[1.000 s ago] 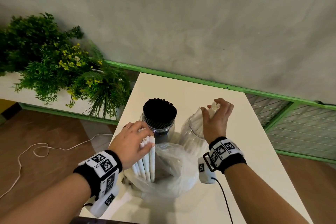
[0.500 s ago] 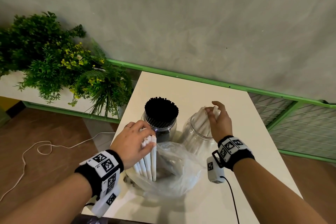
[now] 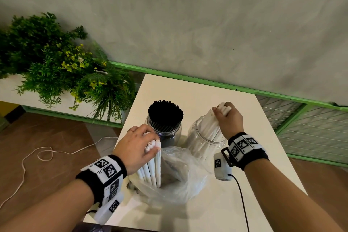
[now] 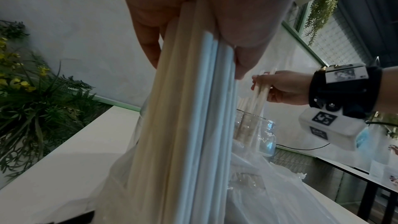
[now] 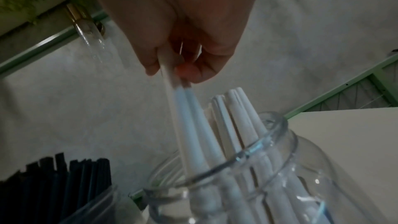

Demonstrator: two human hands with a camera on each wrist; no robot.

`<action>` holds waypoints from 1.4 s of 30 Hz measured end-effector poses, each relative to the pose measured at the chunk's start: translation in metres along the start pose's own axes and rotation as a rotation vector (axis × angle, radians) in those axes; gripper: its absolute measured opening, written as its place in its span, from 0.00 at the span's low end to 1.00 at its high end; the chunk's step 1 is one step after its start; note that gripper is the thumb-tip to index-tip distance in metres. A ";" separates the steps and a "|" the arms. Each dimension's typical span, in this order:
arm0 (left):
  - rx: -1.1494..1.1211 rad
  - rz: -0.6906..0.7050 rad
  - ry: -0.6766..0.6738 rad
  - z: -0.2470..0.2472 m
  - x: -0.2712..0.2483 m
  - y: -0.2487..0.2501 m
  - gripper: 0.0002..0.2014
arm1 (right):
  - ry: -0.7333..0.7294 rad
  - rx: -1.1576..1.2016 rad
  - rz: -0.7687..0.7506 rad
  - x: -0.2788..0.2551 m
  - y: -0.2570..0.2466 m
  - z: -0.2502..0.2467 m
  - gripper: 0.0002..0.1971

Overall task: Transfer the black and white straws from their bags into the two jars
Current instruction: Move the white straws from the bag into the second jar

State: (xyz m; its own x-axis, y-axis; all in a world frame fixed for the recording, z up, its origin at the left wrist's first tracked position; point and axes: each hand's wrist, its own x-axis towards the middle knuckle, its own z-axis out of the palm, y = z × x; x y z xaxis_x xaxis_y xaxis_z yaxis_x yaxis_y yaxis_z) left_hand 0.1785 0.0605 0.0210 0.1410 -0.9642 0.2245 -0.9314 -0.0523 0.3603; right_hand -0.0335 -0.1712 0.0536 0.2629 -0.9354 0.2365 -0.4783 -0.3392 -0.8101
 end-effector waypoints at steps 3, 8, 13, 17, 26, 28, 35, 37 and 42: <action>-0.001 0.002 -0.003 -0.001 -0.001 0.001 0.20 | -0.100 -0.122 -0.013 -0.003 0.007 0.008 0.08; -0.006 -0.007 -0.011 -0.002 -0.004 0.001 0.20 | -0.027 -0.194 -0.149 -0.010 0.018 0.008 0.17; -0.006 -0.009 -0.017 -0.003 -0.004 0.000 0.21 | -0.035 -0.333 -0.189 -0.010 0.030 -0.003 0.11; -0.003 -0.013 -0.025 -0.002 -0.003 0.000 0.21 | -0.053 -0.251 -0.196 -0.008 0.028 -0.011 0.09; 0.002 -0.018 -0.027 -0.002 -0.001 -0.001 0.23 | -0.144 -0.297 -0.255 0.000 -0.005 -0.002 0.12; 0.003 -0.021 -0.037 -0.003 -0.001 0.000 0.23 | -0.198 -0.428 -0.331 0.003 0.000 0.000 0.16; -0.001 -0.014 -0.037 -0.006 -0.003 -0.001 0.23 | -0.228 -0.438 -0.270 0.006 0.016 -0.003 0.11; -0.004 -0.015 -0.036 -0.005 -0.003 -0.001 0.23 | -0.169 -0.390 -0.283 0.008 0.014 -0.008 0.06; -0.005 0.001 -0.010 -0.003 -0.003 -0.003 0.20 | 0.059 -0.205 -0.308 0.011 0.001 -0.026 0.06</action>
State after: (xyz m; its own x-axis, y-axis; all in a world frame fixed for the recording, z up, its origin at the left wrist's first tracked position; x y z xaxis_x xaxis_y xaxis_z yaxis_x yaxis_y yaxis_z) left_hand 0.1822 0.0640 0.0223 0.1366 -0.9669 0.2157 -0.9299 -0.0500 0.3645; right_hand -0.0533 -0.1842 0.0689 0.3743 -0.7886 0.4878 -0.5435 -0.6128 -0.5737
